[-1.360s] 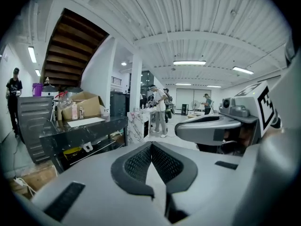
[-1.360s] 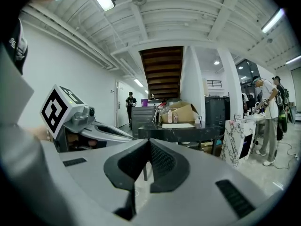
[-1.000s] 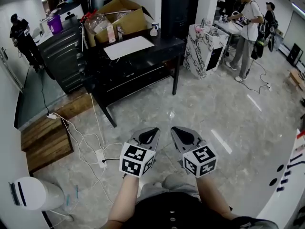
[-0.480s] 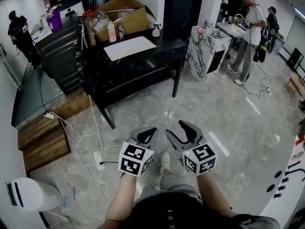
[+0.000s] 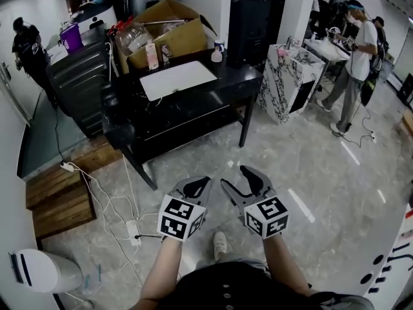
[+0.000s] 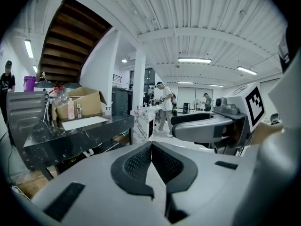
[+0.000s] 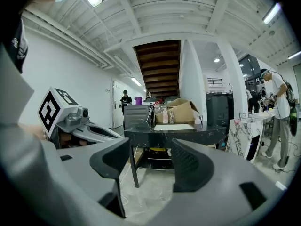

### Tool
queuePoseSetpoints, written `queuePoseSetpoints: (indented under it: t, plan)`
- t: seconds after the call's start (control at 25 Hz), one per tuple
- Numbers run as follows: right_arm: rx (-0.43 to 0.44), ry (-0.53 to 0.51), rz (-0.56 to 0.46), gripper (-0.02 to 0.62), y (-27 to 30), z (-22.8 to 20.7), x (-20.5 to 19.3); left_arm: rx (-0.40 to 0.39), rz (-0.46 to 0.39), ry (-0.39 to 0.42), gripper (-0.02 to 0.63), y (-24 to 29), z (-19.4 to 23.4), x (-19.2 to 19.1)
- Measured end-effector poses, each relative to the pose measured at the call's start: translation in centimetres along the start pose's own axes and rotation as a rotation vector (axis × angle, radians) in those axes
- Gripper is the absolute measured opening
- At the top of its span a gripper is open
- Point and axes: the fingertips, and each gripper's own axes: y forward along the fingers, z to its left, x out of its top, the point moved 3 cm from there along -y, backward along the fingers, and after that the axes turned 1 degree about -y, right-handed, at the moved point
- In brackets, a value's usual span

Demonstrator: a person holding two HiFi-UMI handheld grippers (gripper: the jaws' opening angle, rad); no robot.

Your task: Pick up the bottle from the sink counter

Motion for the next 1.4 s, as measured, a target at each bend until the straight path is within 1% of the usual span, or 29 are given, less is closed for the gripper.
queuePoseSetpoints:
  t: [0.2,0.36,0.52,0.68,0.92,1.08,1.2,1.4]
  plan:
    - [0.019,-0.002,-0.026,0.267,3.4,-4.3,1.6,0.025,-0.016,0.003,0.018,4.4,2.5,2.7]
    - [0.023,-0.009,-0.037,0.267,5.4,-7.7,2.6,0.031,-0.024,0.005,0.017,7.8,3.9,4.5]
    - [0.035,-0.001,-0.03,0.267,6.5,-10.1,2.6,0.026,-0.015,-0.014,0.018,10.4,4.2,4.9]
    - [0.068,0.024,-0.024,0.261,7.7,-11.1,2.1,0.006,0.008,-0.018,0.017,12.3,4.7,5.0]
    - [0.039,0.035,-0.02,0.261,8.7,-13.7,1.7,0.008,0.008,-0.027,0.018,15.0,6.2,5.8]
    - [0.005,0.053,-0.008,0.261,9.6,-15.7,1.0,-0.012,0.014,-0.025,0.018,17.1,7.2,6.0]
    - [-0.016,0.065,-0.011,0.261,11.1,-17.1,1.3,-0.03,0.021,-0.028,0.018,18.7,8.2,6.3]
    - [-0.011,0.061,-0.001,0.261,14.8,-18.9,2.0,-0.034,0.031,-0.038,0.018,21.4,11.2,7.2]
